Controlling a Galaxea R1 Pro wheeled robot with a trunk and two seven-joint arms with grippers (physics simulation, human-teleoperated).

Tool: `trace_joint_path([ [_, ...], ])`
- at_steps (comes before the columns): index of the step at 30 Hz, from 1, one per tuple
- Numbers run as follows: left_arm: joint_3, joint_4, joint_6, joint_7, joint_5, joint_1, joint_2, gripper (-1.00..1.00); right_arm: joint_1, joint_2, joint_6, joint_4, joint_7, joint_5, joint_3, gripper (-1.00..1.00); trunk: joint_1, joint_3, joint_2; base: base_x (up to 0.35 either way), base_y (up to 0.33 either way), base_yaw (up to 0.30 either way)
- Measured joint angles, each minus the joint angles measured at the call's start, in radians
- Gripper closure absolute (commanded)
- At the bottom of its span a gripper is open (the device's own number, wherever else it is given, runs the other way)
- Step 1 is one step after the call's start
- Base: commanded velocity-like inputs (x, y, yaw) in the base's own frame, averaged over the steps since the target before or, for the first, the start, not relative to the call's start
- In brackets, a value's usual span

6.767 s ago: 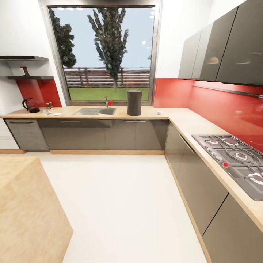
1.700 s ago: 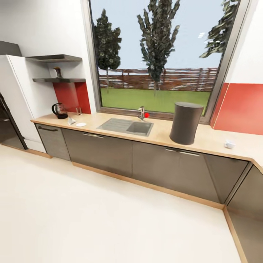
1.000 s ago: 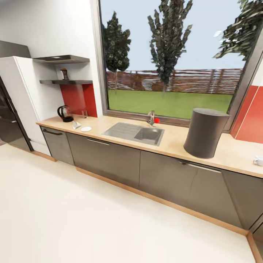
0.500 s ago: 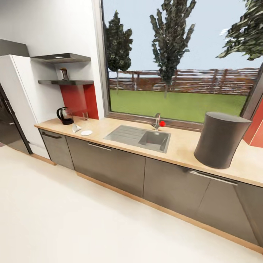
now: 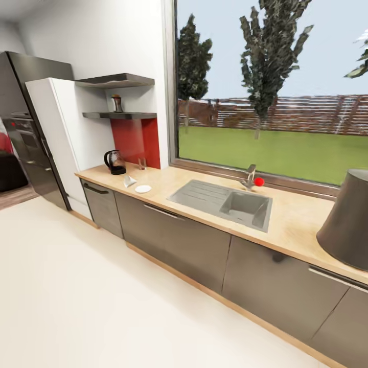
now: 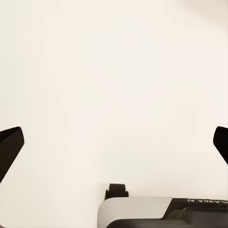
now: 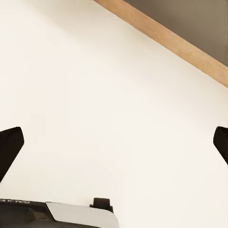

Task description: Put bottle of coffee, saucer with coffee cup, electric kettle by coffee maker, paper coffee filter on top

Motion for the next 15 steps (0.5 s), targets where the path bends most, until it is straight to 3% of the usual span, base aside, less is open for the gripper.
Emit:
trace_joint_path([
  [15, -0.001, 0.000, 0.000, -0.001, 0.000, 0.000, 0.000, -1.00, 0.001, 0.000, 0.000, 0.000, 0.000, 0.000, 0.000, -1.00, 0.000, 0.000, 0.000, 0.338, 0.106, 0.277],
])
